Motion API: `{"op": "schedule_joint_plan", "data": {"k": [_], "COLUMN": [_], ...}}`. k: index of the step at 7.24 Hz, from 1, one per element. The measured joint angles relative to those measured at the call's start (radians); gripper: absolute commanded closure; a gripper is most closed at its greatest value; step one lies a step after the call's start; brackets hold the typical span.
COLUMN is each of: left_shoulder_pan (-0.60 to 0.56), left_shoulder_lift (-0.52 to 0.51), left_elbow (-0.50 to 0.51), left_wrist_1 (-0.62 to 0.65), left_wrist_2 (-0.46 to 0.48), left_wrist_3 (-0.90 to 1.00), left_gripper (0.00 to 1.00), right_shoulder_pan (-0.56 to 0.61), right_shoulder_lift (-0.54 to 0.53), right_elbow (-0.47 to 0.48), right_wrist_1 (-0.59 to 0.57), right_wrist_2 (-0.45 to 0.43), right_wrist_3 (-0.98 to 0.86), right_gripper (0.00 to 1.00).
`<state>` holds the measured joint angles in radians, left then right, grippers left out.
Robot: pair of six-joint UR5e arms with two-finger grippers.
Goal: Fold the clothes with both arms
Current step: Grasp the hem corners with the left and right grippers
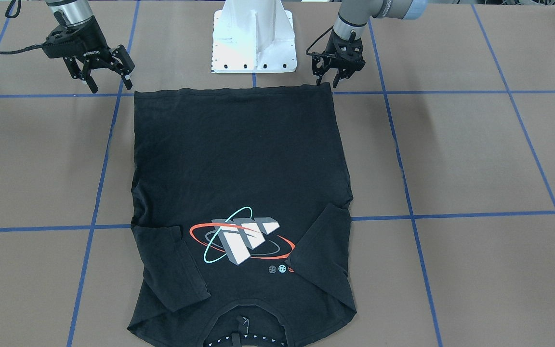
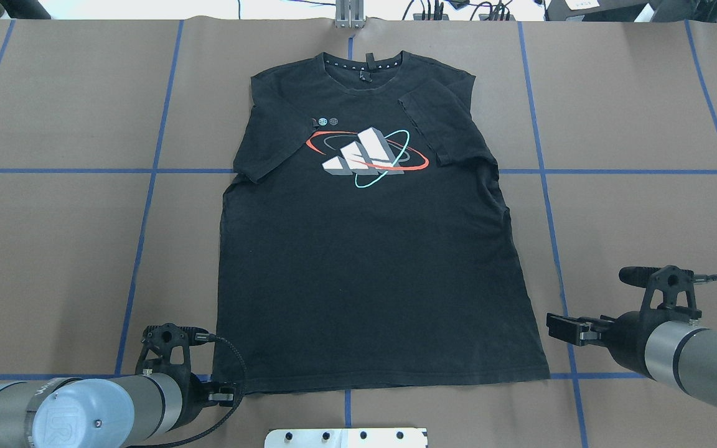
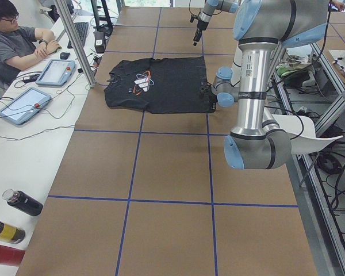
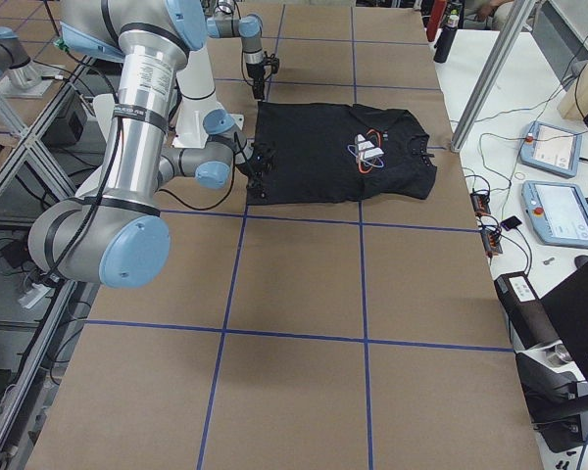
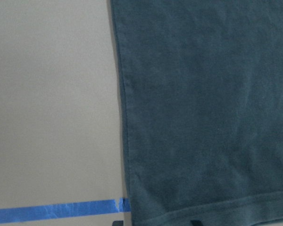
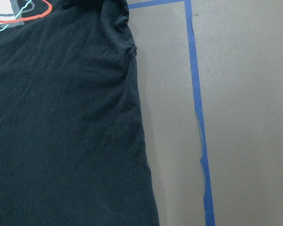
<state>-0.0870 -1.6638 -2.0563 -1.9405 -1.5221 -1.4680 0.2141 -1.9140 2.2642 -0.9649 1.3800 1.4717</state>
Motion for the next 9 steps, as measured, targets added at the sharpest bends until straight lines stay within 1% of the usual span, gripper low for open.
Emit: {"op": "schedule_joint_plan", "data": {"k": [1, 2, 3, 4, 8, 9], "left_shoulder_pan": [0.001, 0.001, 0.001, 0.001, -0.001, -0.002], "left_shoulder_lift": [-0.001, -0.002, -0.003, -0.004, -0.003, -0.003], "left_elbow": [0.007, 0.012, 0.014, 0.014, 0.005, 0.001], "left_wrist_1": [0.0, 0.0, -0.001, -0.001, 0.0, 0.0], "left_wrist_2": [-0.002, -0.002, -0.003, -0.004, -0.001, -0.002], "left_wrist_3": [0.0, 0.0, 0.0, 0.0, -0.002, -0.002], "left_gripper": [0.49, 0.69, 0.97, 1.0, 1.0, 1.0], "right_shoulder_pan": [-0.003, -0.005, -0.006, -0.007, -0.012, -0.025], "right_shoulder_lift": [0.0, 0.0, 0.0, 0.0, 0.0, 0.001], "right_elbow": [0.0, 0.0, 0.0, 0.0, -0.003, -0.01], "right_wrist_1": [0.0, 0.0, 0.0, 0.0, 0.0, 0.0], "right_wrist_2": [-0.004, -0.008, -0.01, -0.011, -0.013, -0.03], "right_wrist_3": [0.0, 0.0, -0.001, -0.001, 0.005, 0.025], "right_gripper": [0.0, 0.0, 0.0, 0.0, 0.01, 0.01]}}
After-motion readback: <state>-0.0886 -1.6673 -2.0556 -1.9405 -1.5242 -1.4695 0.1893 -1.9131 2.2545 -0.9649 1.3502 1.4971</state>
